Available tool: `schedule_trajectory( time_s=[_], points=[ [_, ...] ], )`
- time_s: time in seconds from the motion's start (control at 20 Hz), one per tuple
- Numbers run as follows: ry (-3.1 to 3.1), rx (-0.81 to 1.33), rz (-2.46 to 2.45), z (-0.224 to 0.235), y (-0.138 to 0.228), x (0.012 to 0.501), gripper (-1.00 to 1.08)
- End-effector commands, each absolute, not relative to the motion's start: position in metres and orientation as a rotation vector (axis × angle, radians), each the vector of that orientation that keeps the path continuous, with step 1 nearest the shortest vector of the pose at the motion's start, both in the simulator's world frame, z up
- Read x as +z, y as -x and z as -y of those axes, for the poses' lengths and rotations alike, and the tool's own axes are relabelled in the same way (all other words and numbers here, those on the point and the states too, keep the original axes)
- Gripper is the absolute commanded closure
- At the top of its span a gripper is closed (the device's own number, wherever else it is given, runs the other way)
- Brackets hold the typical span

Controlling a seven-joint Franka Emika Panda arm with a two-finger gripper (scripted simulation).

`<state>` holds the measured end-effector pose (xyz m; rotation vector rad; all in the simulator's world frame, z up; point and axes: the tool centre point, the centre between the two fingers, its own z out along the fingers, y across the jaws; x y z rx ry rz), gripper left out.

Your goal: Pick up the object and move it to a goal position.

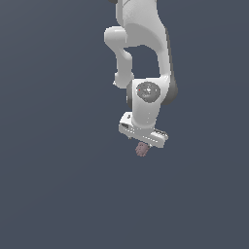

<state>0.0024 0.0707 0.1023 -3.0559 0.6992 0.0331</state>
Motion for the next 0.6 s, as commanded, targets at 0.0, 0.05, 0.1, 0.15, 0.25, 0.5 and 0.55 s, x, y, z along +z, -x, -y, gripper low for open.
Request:
schedule_trajectory(
  time_s=[0.0,0.05,0.1,0.15,0.25,0.5,0.55],
  points=[
    [3.041,0.023,-0.772,-0.075,-0.004,0.098,-0.92],
    [3.035,0.020,-0.796,-0.077,-0.005,0.097,-0.92],
    [3.030,0.017,-0.818,-0.078,-0.005,0.095,-0.92],
    [3.025,0.015,-0.838,-0.080,-0.006,0.094,-0.92],
    [3.016,0.010,-0.873,-0.082,-0.007,0.092,-0.92],
    [3.001,0.002,-0.929,-0.086,-0.008,0.088,-0.92],
    [2.999,0.001,-0.935,-0.086,-0.008,0.088,-0.92]
  ],
)
